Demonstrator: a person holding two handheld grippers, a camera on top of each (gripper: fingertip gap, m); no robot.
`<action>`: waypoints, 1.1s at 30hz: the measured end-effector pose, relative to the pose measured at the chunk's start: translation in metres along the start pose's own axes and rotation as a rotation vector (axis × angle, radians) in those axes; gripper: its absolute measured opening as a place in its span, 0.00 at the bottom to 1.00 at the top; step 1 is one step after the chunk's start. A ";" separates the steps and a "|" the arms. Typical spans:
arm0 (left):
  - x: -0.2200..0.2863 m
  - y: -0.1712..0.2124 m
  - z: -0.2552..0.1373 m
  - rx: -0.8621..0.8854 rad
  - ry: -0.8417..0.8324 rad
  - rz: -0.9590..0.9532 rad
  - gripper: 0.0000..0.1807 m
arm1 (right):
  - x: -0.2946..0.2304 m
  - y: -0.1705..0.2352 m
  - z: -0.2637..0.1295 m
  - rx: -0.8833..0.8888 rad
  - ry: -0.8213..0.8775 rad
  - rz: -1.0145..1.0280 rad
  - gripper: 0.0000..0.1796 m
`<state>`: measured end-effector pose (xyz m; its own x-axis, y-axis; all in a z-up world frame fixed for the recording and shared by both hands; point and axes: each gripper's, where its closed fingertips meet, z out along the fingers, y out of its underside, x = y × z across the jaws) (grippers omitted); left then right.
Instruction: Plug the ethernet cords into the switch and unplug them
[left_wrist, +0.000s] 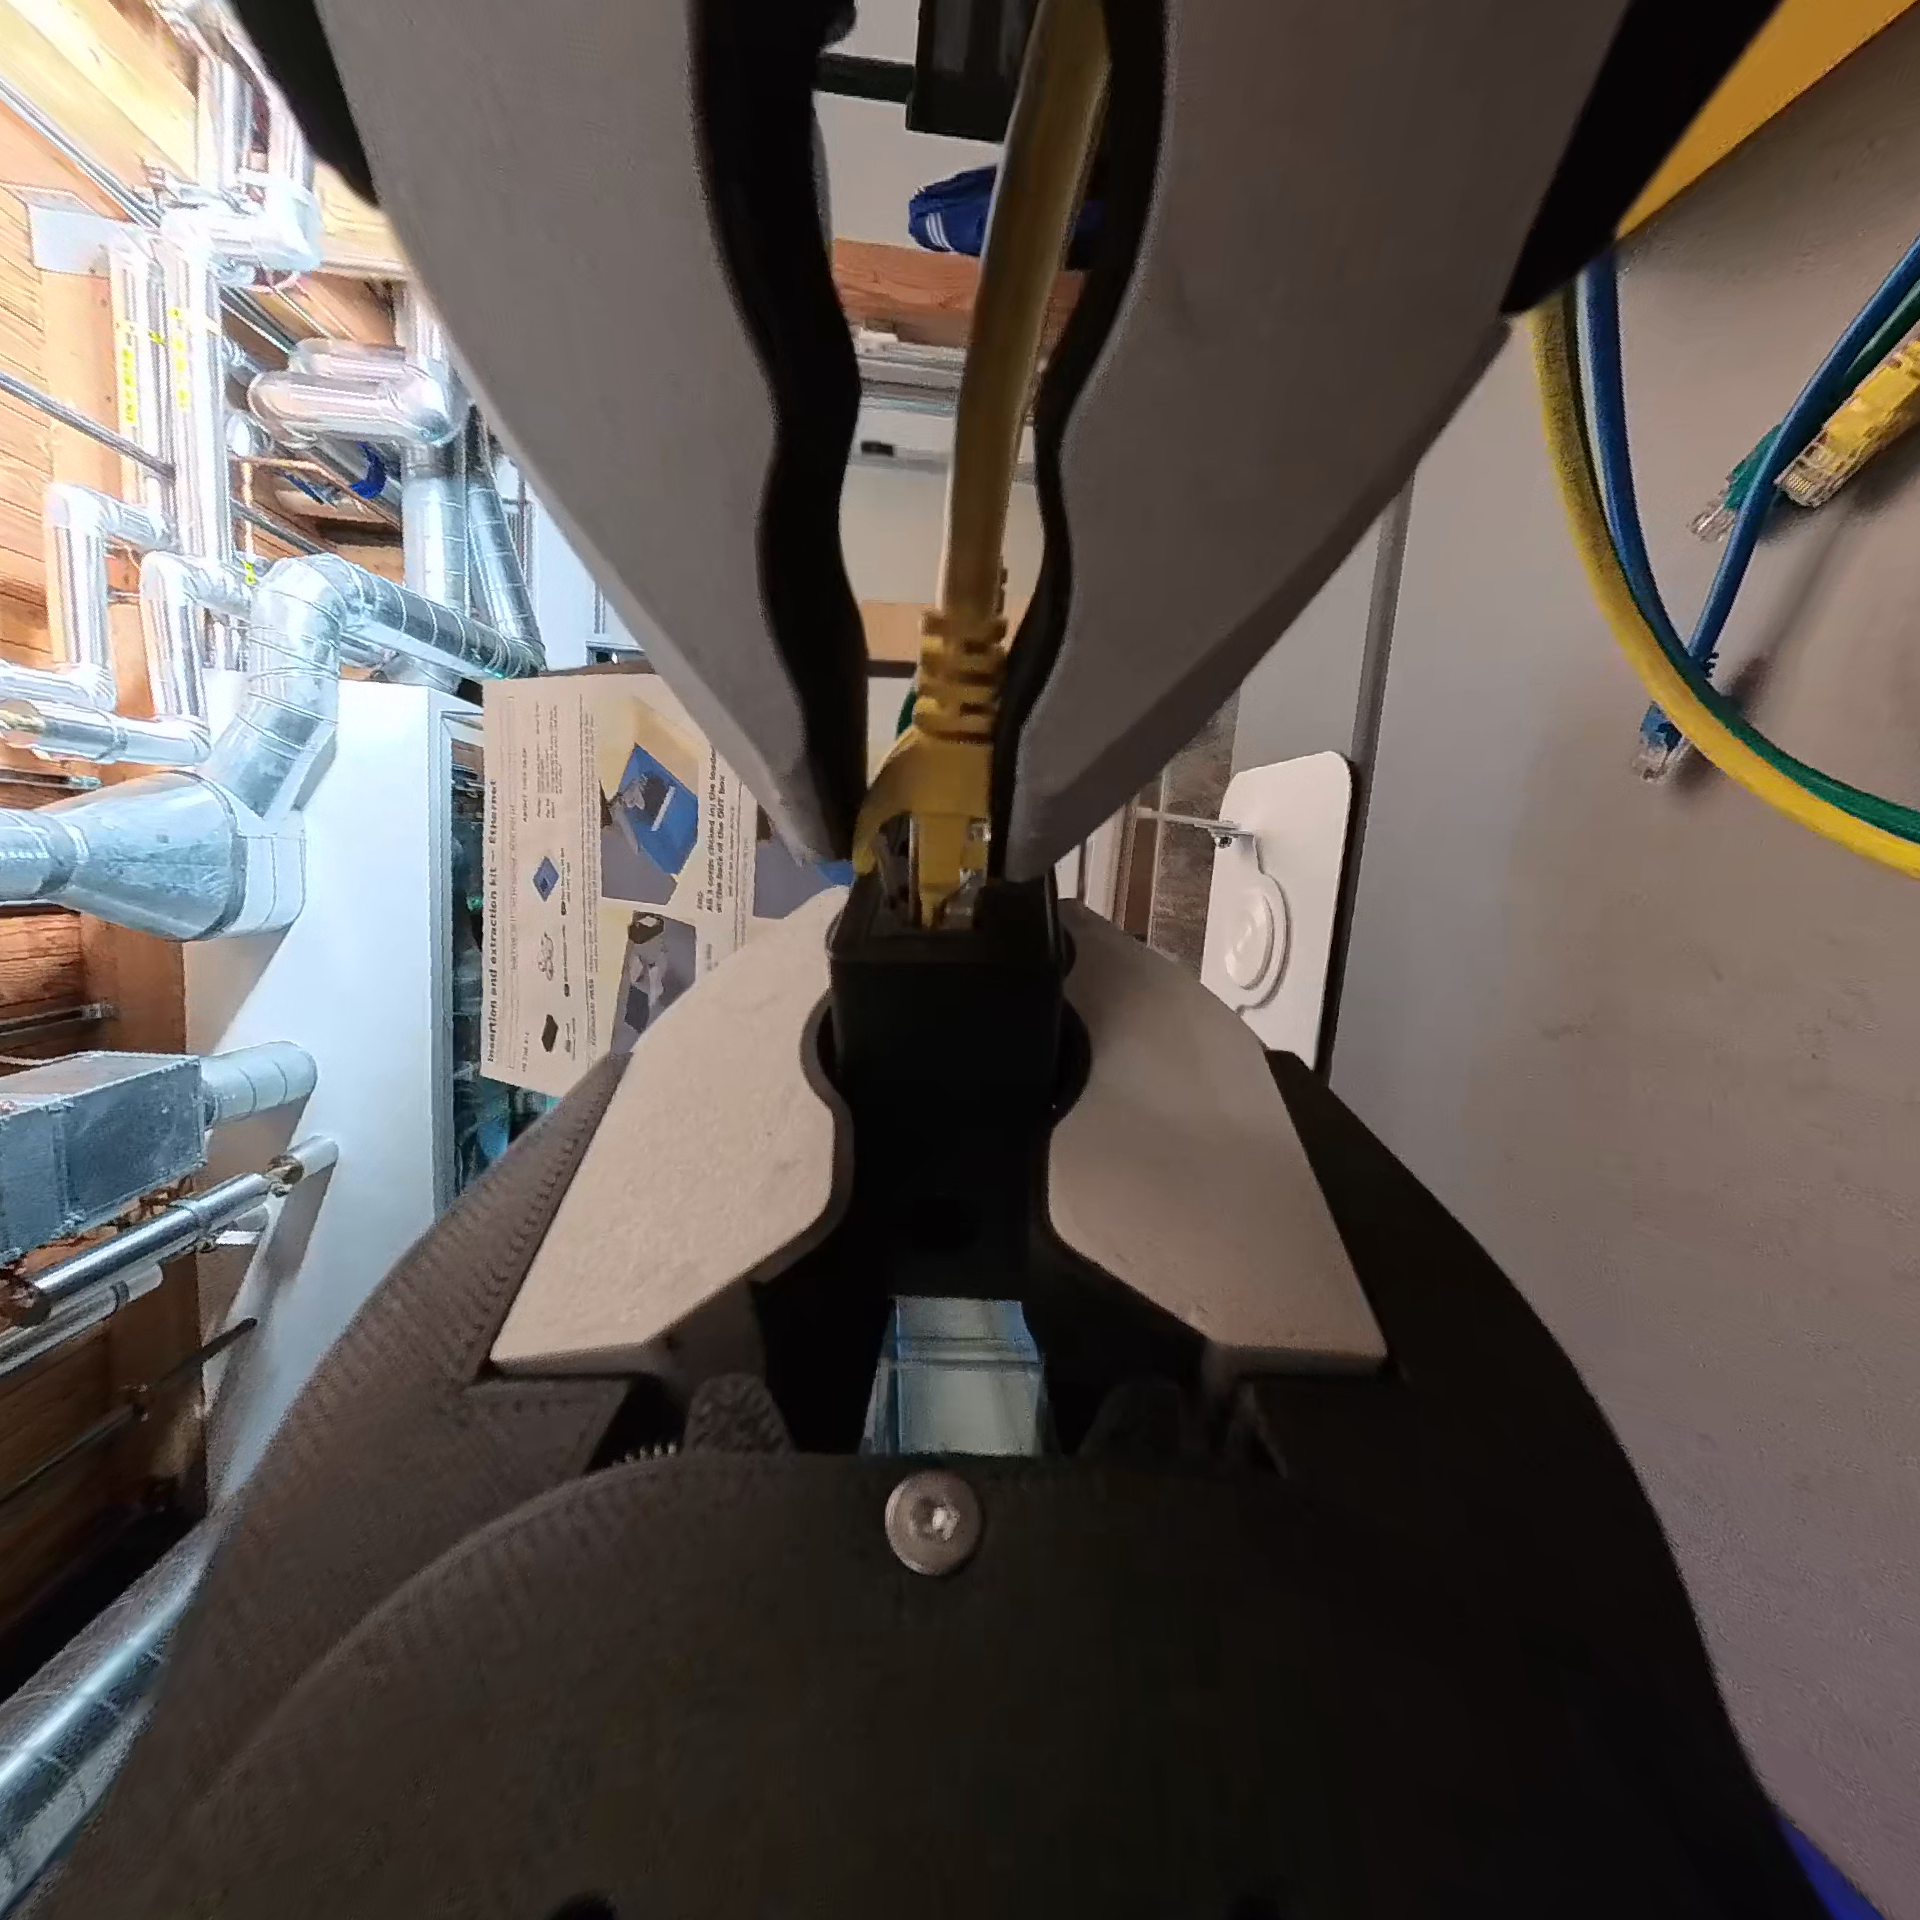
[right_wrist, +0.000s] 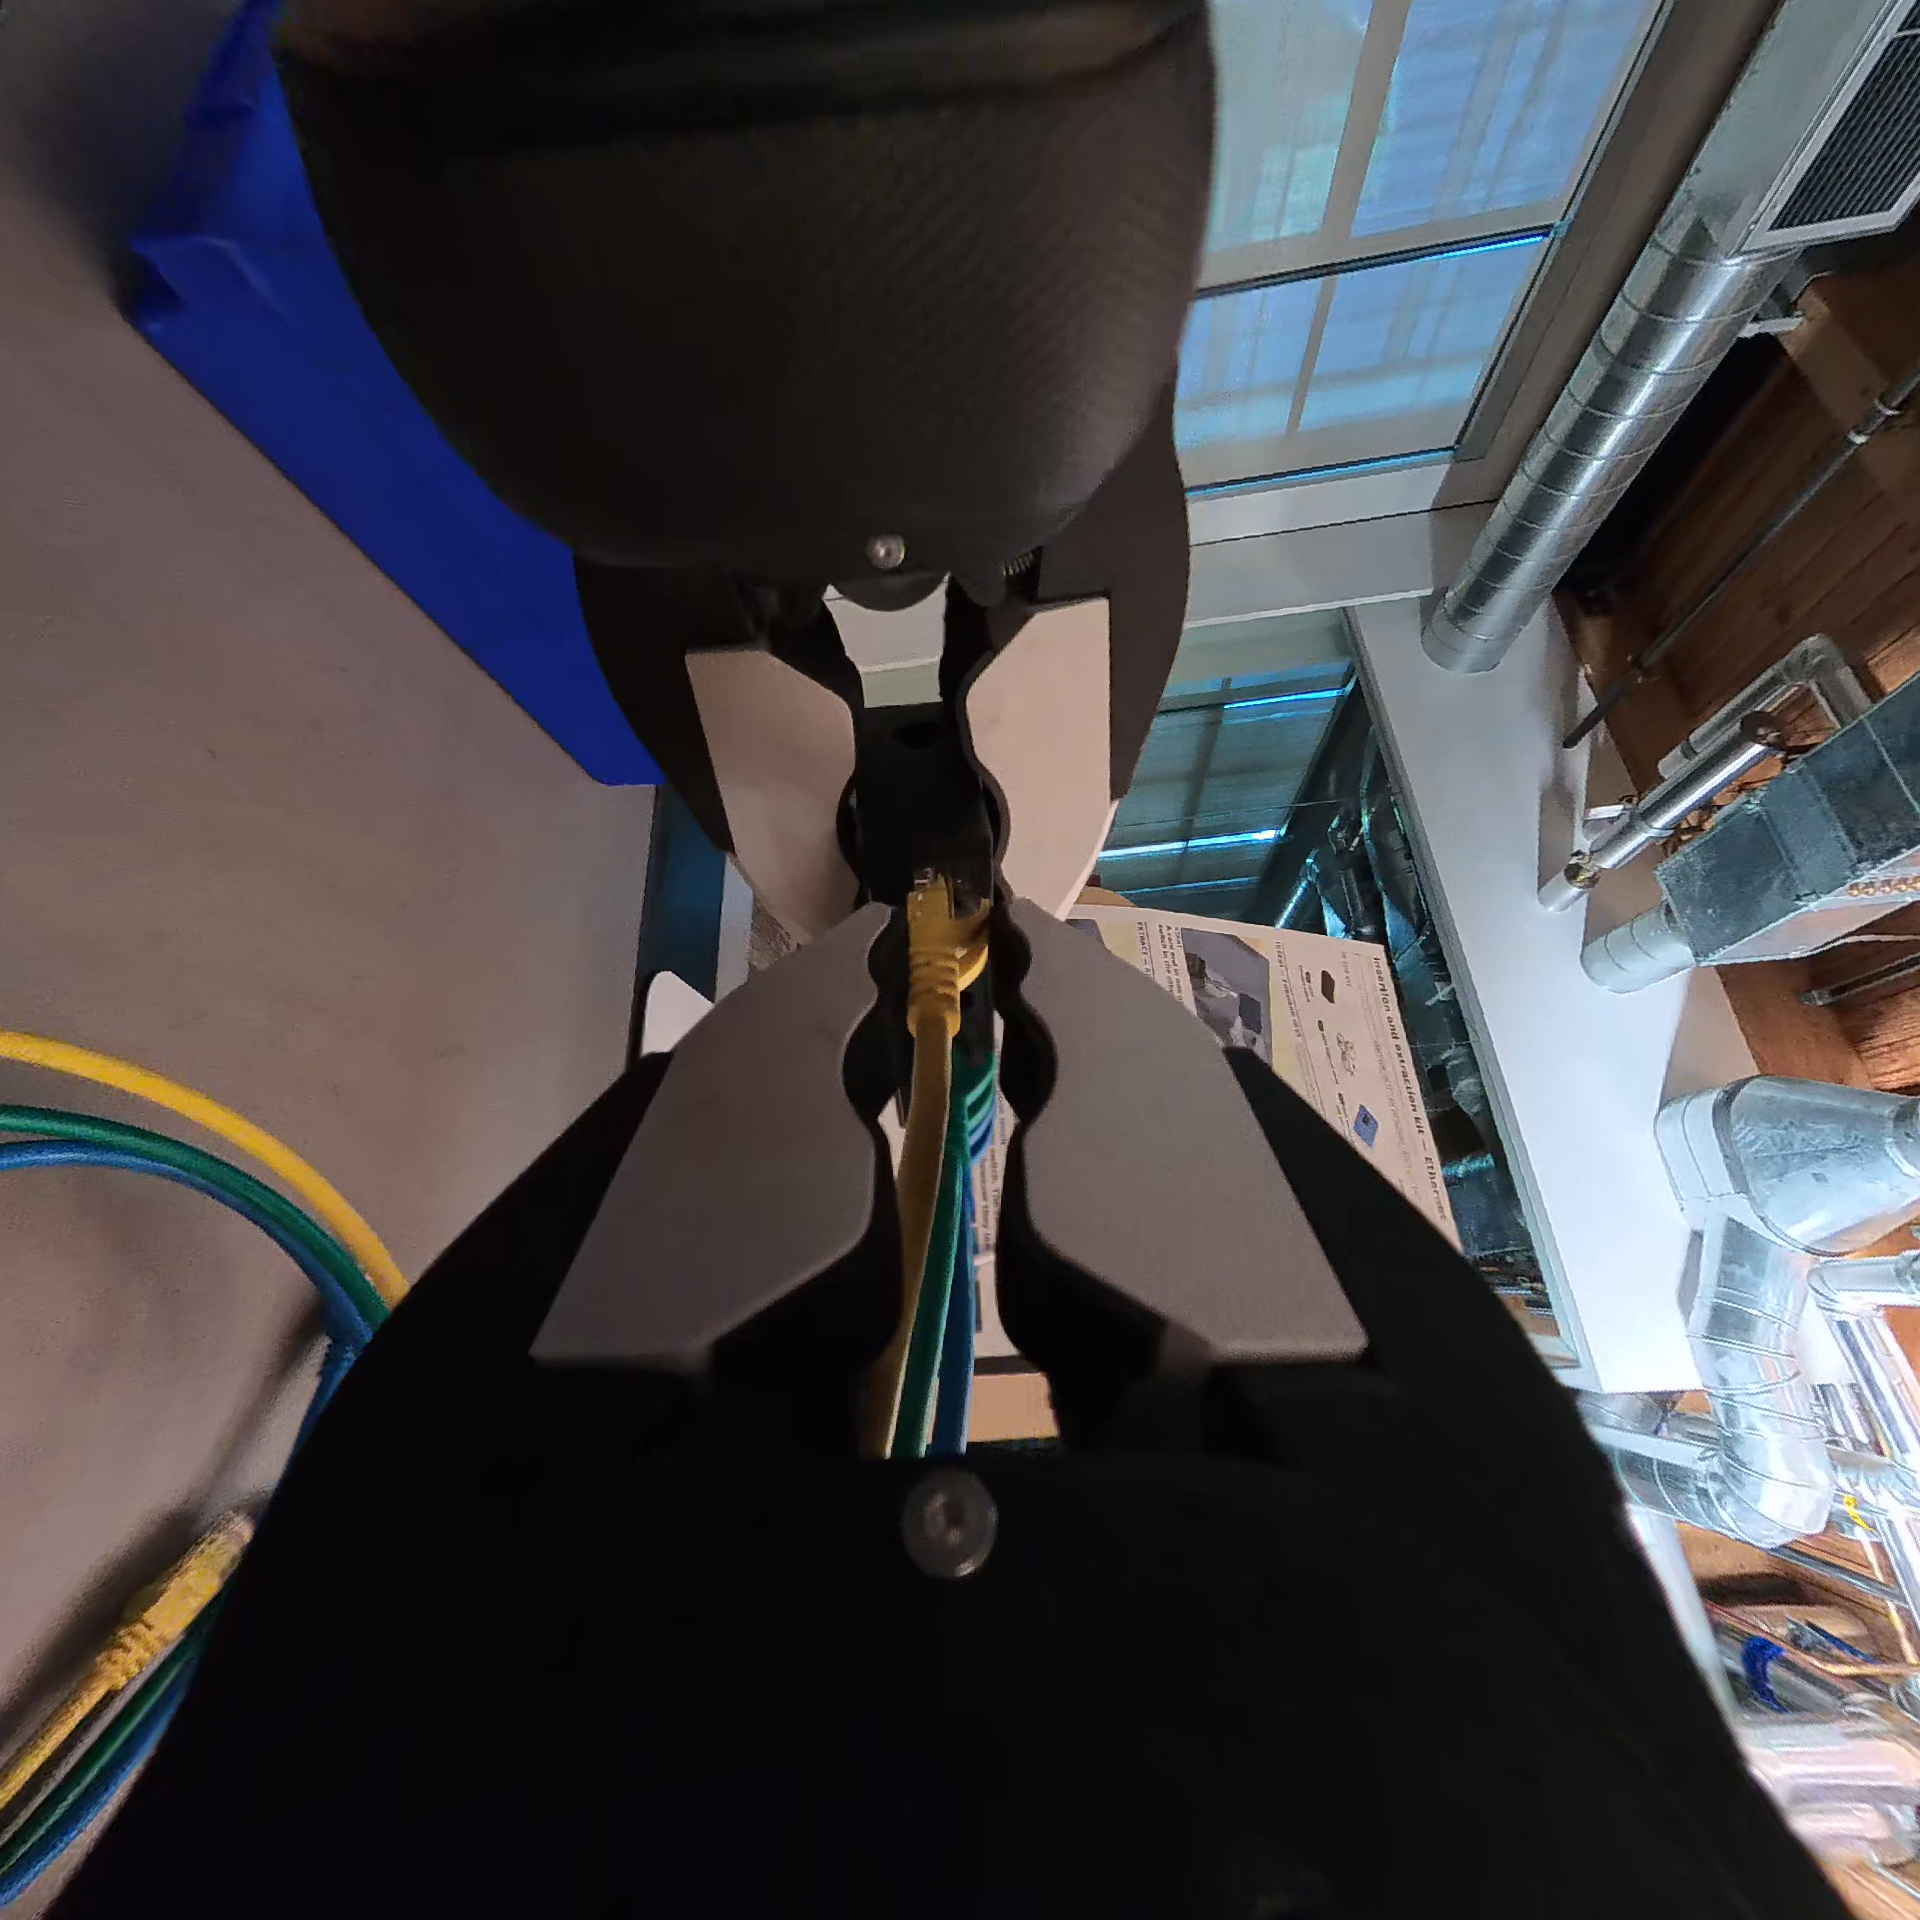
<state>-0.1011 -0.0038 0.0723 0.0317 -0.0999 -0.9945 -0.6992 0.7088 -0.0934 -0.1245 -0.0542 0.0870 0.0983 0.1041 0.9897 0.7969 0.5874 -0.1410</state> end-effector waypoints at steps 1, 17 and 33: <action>0.000 -0.002 -0.001 0.009 -0.001 0.005 0.16 | -0.001 -0.001 -0.001 0.002 -0.011 0.010 0.09; 0.046 -0.009 0.020 0.059 0.161 0.057 0.17 | -0.041 0.022 -0.007 -0.194 -0.320 0.155 0.09; 0.073 -0.021 0.021 0.126 0.280 0.023 0.17 | -0.061 0.030 -0.020 -0.245 -0.468 0.155 0.09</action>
<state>-0.0688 -0.0117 0.0010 -0.1938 -0.2592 -0.9462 -0.6025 0.7926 -0.0937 -0.0947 -0.0584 0.0232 -0.0052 0.5530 0.8332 0.9152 0.3384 -0.2189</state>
